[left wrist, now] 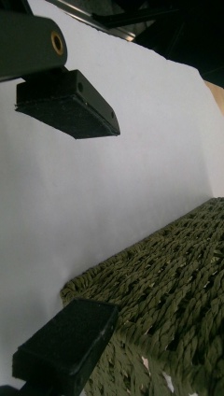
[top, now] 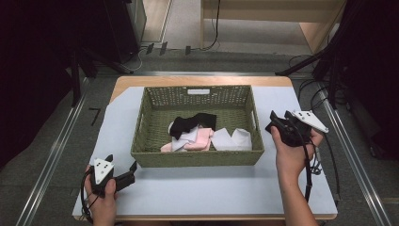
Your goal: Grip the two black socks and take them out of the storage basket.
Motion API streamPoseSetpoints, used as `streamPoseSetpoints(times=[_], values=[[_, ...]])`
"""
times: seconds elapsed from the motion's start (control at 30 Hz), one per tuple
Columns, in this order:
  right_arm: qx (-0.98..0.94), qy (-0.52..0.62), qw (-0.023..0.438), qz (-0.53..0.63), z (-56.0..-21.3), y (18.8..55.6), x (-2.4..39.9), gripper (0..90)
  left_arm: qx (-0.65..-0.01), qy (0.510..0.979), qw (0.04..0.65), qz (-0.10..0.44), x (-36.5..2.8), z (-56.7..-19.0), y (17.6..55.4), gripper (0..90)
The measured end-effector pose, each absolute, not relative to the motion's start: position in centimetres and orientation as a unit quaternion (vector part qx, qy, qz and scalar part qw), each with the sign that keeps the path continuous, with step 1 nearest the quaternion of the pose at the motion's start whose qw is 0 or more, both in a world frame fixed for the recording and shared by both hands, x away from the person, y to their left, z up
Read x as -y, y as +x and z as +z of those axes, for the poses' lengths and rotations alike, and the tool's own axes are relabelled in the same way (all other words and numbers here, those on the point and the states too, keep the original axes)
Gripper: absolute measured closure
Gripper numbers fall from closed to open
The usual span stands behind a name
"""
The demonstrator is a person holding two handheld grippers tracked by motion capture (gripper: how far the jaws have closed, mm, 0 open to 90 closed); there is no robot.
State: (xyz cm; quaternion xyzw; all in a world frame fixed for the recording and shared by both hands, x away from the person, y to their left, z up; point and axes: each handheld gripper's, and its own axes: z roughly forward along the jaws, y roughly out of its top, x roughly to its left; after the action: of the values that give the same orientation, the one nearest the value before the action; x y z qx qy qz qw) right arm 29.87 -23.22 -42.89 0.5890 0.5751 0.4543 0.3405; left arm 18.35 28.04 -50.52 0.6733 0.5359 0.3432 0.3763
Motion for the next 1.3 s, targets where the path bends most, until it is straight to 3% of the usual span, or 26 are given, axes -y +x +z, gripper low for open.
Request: streamPoseSetpoints(times=[0.2, 0.6, 1.03, 1.07, 1.3], values=[[-0.601, 0.547, 0.357, 0.461, -40.9, 30.2, 20.3, 47.6, -0.536, 0.673, 0.376, 0.343, -28.0, -50.5, 18.4, 13.9], [-0.627, 0.507, 0.346, 0.480, -40.0, 31.7, 15.1, 47.4, -0.537, 0.673, 0.378, 0.341, -28.1, -50.5, 18.4, 13.8], [-0.696, 0.464, 0.287, 0.467, -41.3, 34.6, 9.6, 49.3, -0.537, 0.673, 0.377, 0.340, -28.1, -50.5, 18.4, 13.8], [-0.717, 0.456, 0.263, 0.457, -41.7, 35.3, 8.6, 49.2, -0.537, 0.674, 0.376, 0.340, -28.1, -50.5, 18.4, 13.9], [-0.763, 0.440, 0.210, 0.425, -42.9, 36.7, 6.1, 48.4, -0.537, 0.675, 0.375, 0.340, -28.1, -50.5, 18.5, 13.8]])
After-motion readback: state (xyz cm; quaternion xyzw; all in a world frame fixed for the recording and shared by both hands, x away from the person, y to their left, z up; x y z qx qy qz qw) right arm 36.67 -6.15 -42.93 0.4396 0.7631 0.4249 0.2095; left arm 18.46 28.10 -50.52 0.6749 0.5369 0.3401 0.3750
